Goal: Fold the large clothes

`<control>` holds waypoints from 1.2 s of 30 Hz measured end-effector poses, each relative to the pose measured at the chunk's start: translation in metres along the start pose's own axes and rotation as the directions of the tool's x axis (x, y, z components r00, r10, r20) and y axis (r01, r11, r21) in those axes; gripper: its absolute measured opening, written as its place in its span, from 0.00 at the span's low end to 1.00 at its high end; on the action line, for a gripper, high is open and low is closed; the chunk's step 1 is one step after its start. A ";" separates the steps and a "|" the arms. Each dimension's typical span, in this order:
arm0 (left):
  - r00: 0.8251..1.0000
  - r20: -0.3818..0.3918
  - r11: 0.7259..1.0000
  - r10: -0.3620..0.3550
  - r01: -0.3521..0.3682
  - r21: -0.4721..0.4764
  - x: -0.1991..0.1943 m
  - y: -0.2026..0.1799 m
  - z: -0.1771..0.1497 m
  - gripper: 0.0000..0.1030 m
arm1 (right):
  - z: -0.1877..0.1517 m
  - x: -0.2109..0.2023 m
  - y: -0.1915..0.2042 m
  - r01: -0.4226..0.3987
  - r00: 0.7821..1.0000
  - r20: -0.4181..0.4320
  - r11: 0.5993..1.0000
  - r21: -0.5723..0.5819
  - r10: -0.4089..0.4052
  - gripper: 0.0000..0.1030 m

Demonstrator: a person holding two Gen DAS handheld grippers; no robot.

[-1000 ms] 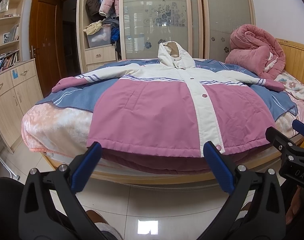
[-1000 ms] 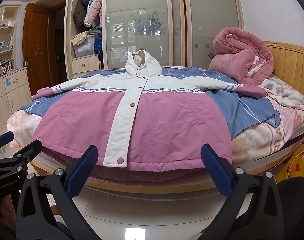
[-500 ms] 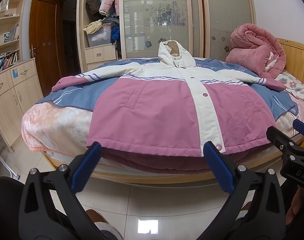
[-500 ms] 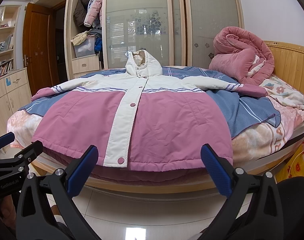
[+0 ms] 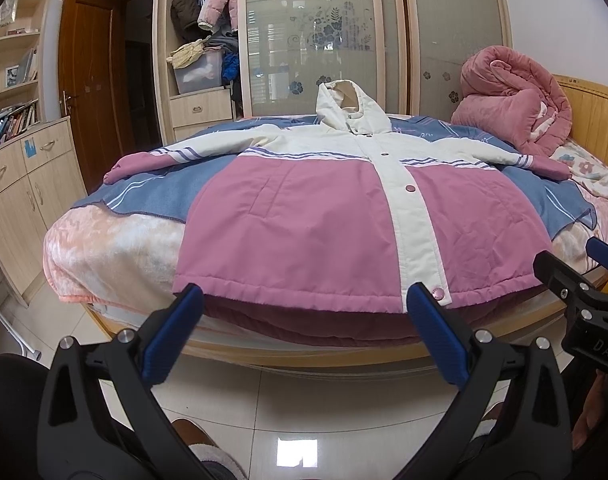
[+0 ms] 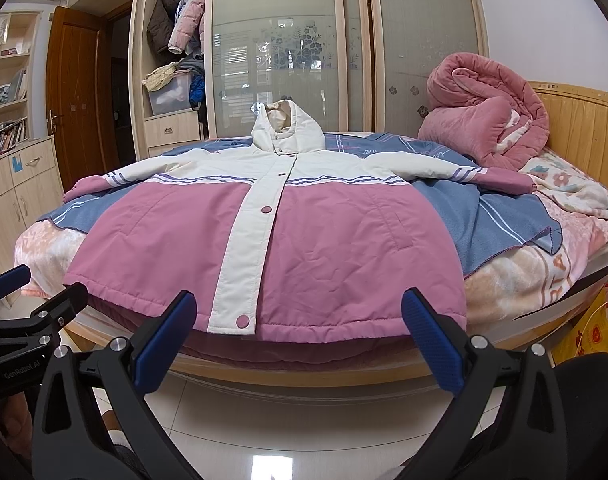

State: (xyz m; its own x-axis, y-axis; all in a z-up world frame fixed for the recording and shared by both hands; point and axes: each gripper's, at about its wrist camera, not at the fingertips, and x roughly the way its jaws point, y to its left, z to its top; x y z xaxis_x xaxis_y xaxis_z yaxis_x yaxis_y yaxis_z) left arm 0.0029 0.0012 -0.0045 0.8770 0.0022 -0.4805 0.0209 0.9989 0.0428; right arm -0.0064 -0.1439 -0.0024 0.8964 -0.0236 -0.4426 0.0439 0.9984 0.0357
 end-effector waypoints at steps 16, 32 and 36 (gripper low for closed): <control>1.000 0.000 1.000 0.001 -0.001 0.001 0.000 0.000 0.000 0.98 | 0.000 0.000 0.001 -0.003 1.000 -0.003 1.000 0.002 0.003 0.99; 1.000 -0.001 1.000 0.001 -0.001 0.002 0.000 0.000 0.000 0.98 | 0.000 0.000 0.001 -0.004 1.000 -0.002 1.000 0.002 0.004 0.99; 1.000 -0.001 1.000 -0.001 0.001 0.003 0.000 0.000 0.000 0.98 | 0.000 0.001 0.003 -0.007 1.000 -0.003 1.000 0.002 0.007 0.99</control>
State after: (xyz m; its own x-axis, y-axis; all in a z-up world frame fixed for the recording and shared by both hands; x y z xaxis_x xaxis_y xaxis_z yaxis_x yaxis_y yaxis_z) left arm 0.0029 0.0007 -0.0045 0.8765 0.0016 -0.4813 0.0228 0.9987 0.0450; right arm -0.0055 -0.1412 -0.0023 0.8951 -0.0165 -0.4455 0.0384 0.9984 0.0403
